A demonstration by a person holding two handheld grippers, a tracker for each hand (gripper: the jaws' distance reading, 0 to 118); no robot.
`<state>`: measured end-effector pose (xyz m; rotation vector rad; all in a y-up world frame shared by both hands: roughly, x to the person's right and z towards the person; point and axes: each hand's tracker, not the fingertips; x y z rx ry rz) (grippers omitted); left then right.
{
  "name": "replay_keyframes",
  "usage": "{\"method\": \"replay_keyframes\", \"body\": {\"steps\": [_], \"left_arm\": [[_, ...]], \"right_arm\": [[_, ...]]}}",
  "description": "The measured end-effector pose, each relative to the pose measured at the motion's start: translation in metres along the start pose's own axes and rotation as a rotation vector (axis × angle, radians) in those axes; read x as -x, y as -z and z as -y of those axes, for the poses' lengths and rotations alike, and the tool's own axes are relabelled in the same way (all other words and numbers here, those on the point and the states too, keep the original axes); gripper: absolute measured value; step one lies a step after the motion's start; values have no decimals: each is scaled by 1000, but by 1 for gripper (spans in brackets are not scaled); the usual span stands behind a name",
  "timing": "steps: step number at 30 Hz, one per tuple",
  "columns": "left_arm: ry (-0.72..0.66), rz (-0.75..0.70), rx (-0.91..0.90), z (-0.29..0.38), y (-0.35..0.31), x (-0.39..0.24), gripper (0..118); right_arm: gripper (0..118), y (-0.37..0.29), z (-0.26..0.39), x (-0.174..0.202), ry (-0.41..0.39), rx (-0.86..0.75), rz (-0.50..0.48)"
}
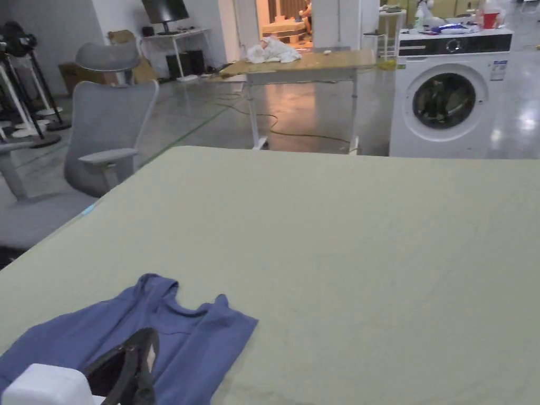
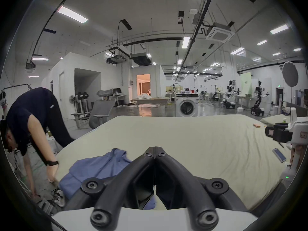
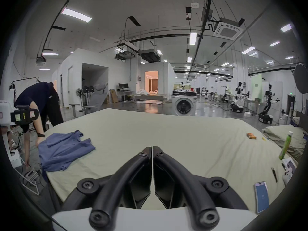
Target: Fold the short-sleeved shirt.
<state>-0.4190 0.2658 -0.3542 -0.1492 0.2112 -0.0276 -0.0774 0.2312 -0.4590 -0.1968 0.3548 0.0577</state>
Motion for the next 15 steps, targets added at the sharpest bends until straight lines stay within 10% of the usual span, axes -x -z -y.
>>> {"method": "replay_keyframes", "body": {"steps": [10, 15], "left_arm": [[42, -31, 182, 18, 34, 51, 9], [-14, 46, 375, 48, 113, 89, 59]], "right_arm": [[0, 13, 7, 36, -15, 37, -185], [0, 9, 17, 35, 8, 83, -216]]}}
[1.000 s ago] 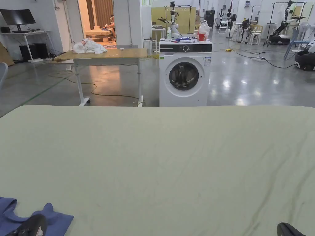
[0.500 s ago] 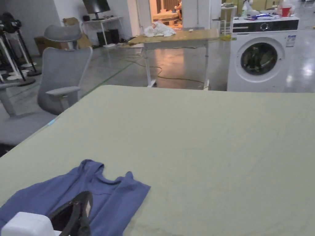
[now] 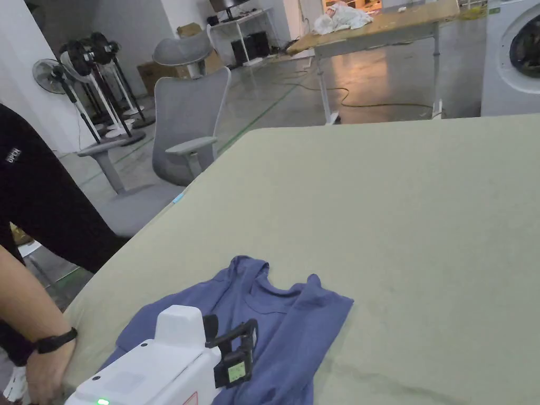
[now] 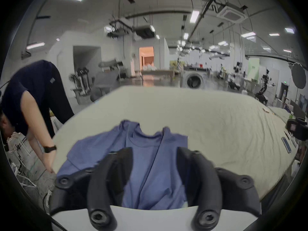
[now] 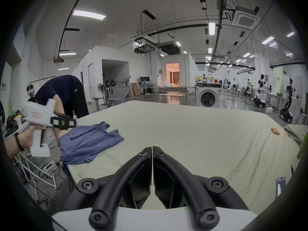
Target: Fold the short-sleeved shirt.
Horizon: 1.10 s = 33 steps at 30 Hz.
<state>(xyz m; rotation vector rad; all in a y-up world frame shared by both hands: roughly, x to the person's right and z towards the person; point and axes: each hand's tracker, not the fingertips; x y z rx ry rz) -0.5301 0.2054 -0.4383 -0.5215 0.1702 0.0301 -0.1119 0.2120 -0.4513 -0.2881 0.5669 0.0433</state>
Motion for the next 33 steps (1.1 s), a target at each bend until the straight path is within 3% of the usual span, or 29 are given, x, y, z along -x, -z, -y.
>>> {"method": "replay_keyframes", "body": {"steps": [2, 6, 14, 15, 16, 17, 18, 23, 27, 31, 33], "left_arm": [[22, 22, 93, 1, 41, 14, 69], [56, 36, 246, 0, 106, 35, 69], [-6, 55, 419, 4, 177, 42, 68], [13, 6, 396, 7, 181, 39, 67], [23, 6, 385, 8, 179, 37, 62], [14, -8, 397, 5, 182, 36, 47], [7, -5, 397, 2, 182, 35, 1], [70, -24, 426, 3, 190, 28, 0], [-44, 12, 443, -14, 187, 42, 0], [-162, 20, 251, -52, 157, 47, 0], [-151, -12, 194, -76, 143, 44, 0]], "right_arm": [[0, -6, 6, -2, -5, 30, 4], [0, -16, 17, -7, -9, 88, 29], [0, -22, 35, -28, 112, 164, 84], [0, -22, 37, -29, 121, 173, 94], [0, -21, 39, -30, 127, 180, 103], [0, -21, 40, -31, 131, 186, 108], [0, -22, 41, -32, 137, 188, 111], [0, -26, 44, -40, 208, 179, 110], [0, -36, 43, -44, 215, 158, 133], [0, -50, 43, -52, 200, 145, 155], [0, -54, 44, -57, 212, 139, 170]]}}
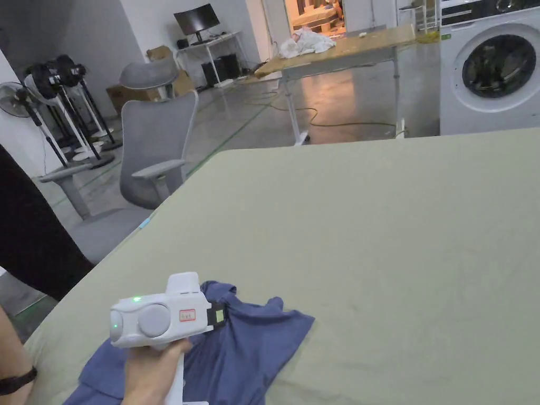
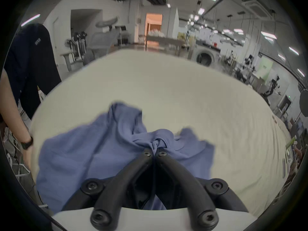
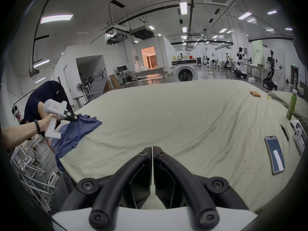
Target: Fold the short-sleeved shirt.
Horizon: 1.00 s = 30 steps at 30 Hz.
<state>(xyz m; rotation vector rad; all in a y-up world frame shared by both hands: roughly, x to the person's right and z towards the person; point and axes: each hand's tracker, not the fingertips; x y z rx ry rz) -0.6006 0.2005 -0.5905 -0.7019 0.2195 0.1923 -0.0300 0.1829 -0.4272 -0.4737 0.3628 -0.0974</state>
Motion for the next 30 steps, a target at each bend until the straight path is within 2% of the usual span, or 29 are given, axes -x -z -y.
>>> {"method": "replay_keyframes", "body": {"steps": [2, 3, 5, 9, 12, 14, 15, 18, 20, 21, 23, 25, 28, 30], "left_arm": [[29, 12, -73, -23, -19, -9, 0], [0, 23, -117, -35, -27, -15, 0], [-1, 103, -186, -61, -46, -37, 0], [131, 248, -273, -93, -68, -117, 0], [216, 394, -290, -92, -70, -193, 0], [285, 493, -273, -66, -67, -249, 0], [277, 545, -256, -49, -63, -276, 0], [289, 742, -120, 17, -58, -346, 0], [369, 851, -13, 76, -54, -389, 0], [388, 897, 20, 102, -56, -405, 0], [402, 986, 118, 153, -63, -434, 0], [437, 1071, 188, 191, -81, -455, 0], [480, 1198, 279, 235, -110, -476, 0], [557, 1213, 278, 255, -121, -489, 0]], "right_arm": [[0, -3, 0, -7, 23, -6, 3], [0, -4, 0, -8, 34, -15, 8], [0, -7, -1, -12, 52, -32, 19], [0, -19, -4, -16, 60, -61, 34], [0, -30, -4, -20, 59, -80, 59], [0, -40, -3, -24, 86, -91, 79], [0, -46, -3, -28, 107, -106, 91], [0, -65, 3, -42, 149, -138, 141], [0, -82, 4, -52, 188, -158, 193], [0, -90, 3, -55, 218, -175, 212], [0, -109, 5, -67, 339, -224, 246], [0, -125, 10, -78, 407, -271, 285], [0, -140, 10, -84, 374, -298, 351], [0, -143, 11, -88, 331, -279, 386]]}}
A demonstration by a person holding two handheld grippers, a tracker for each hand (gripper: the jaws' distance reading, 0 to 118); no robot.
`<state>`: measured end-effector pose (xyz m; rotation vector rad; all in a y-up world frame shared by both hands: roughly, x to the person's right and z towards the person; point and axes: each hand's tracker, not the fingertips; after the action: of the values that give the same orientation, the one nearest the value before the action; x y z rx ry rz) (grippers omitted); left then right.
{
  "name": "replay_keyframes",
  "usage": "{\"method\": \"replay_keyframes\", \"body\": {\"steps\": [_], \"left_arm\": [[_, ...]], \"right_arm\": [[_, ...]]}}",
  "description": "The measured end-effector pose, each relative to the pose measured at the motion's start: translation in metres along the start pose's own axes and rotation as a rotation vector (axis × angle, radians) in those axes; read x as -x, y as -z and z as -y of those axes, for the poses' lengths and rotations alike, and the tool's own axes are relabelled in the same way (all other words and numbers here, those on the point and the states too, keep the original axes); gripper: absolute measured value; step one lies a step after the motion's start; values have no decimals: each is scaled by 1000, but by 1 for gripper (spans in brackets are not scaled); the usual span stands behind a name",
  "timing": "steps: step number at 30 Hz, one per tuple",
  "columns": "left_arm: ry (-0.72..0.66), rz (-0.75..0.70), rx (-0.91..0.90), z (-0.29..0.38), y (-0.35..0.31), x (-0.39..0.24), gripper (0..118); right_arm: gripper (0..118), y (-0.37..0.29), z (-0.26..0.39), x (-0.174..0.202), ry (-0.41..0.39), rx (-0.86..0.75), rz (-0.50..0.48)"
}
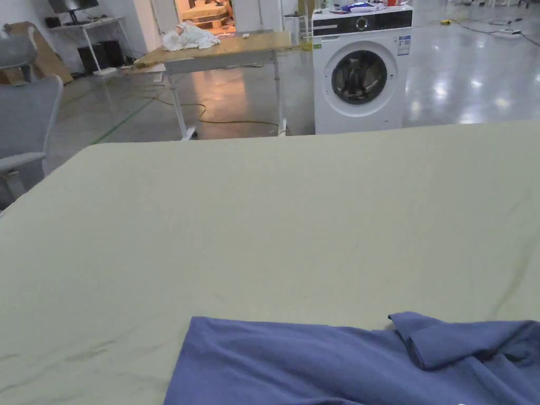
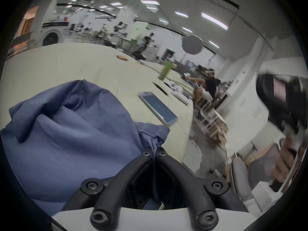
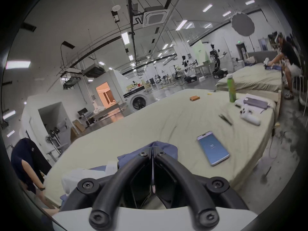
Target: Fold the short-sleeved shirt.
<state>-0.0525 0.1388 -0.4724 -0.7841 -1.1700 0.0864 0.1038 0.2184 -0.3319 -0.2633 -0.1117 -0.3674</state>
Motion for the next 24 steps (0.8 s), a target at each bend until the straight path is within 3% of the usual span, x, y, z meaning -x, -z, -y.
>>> {"method": "replay_keyframes", "body": {"steps": [1, 2, 3, 5, 6, 9, 12, 14, 16, 19, 21, 24], "left_arm": [[14, -6, 3, 3, 4, -7, 0], [1, -25, -10, 1, 5, -6, 10], [-21, -28, -8, -4, 0, -2, 23], [-100, -4, -73, -18, -29, 9, 63], [-107, -27, -106, -26, -44, 11, 69], [-20, -155, -260, -44, -111, 18, 69], [95, -333, -400, -46, -186, 20, 69], [209, -509, -479, -30, -229, 14, 69], [229, -723, -556, -12, -258, 11, 67], [208, -828, -645, 20, -299, -2, 47], [215, -871, -666, 38, -316, -12, 40], [217, -945, -660, 65, -329, -29, 7]], "right_arm": [[0, 0, 0, 0, -6, 1, 6], [0, 0, 0, -1, -4, 1, 2], [0, 1, 0, -1, -3, 2, -3], [0, 3, 0, 1, -5, 5, -31], [0, 6, 0, 4, -19, 7, -45], [0, 19, -3, 17, -104, 11, -79], [0, 32, -8, 33, -139, 5, -126], [0, 40, -9, 42, -155, 0, -155], [0, 48, -9, 52, -184, -3, -178], [0, 55, -9, 68, -220, 3, -196], [0, 55, -7, 75, -228, 4, -214], [0, 53, -2, 81, -234, -12, -259]]}}
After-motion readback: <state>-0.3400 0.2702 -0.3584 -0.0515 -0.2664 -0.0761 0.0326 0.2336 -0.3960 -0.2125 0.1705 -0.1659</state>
